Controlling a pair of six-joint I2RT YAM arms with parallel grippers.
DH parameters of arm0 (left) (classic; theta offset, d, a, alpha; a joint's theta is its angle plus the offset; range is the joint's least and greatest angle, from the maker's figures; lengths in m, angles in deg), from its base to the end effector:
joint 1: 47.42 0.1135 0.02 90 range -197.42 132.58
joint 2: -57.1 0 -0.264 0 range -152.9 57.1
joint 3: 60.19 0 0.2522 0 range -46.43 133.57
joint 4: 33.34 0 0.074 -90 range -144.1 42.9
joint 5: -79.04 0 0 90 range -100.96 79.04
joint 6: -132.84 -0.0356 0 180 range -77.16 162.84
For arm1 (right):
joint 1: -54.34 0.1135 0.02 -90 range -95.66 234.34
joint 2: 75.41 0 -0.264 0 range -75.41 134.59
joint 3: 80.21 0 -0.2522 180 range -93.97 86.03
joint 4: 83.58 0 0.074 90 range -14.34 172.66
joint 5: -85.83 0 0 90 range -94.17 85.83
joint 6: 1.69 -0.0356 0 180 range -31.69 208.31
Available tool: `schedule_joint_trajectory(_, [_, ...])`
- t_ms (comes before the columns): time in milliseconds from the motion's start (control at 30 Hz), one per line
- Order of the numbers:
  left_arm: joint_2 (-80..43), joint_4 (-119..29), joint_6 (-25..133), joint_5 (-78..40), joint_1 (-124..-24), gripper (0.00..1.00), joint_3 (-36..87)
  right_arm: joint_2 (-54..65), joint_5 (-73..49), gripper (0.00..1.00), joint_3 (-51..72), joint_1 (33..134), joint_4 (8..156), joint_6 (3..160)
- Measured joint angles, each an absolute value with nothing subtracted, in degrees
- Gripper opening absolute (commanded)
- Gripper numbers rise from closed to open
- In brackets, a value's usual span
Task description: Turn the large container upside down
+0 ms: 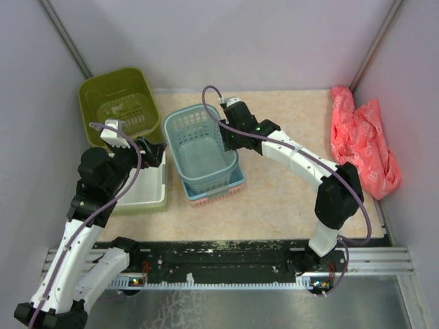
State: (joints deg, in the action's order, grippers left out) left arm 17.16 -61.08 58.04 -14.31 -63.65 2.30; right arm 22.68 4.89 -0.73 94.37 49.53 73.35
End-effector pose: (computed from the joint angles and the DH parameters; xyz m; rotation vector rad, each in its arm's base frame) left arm 0.1527 -0.0466 0.3698 0.0600 1.6810 -0.4633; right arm 0.3000 0.2446 0.3091 -0.4341 2.3127 0.2905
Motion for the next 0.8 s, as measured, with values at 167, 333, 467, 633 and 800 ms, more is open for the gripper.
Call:
schedule_joint_trajectory(167, [17.2,-60.7,58.0,-14.4,-63.7,1.00,2.2,22.3,4.6,0.23,-1.5,94.5,49.6,73.5])
schedule_joint_trajectory(333, [17.2,-60.6,58.1,-14.4,-63.7,1.00,2.1,20.4,4.3,0.00,-1.5,94.7,48.7,74.1])
schedule_joint_trajectory(467, [17.2,-60.6,58.1,-14.4,-63.7,1.00,2.1,19.4,3.9,0.00,-1.5,94.7,48.4,74.2])
schedule_joint_trajectory(633, [17.5,-60.6,58.1,-14.3,-63.7,1.00,2.1,18.6,3.5,0.00,-1.6,94.7,48.4,74.3])
schedule_joint_trajectory(800, [18.0,-60.6,58.3,-14.1,-63.7,1.00,2.1,15.1,3.3,0.00,-2.2,94.7,49.3,74.1])
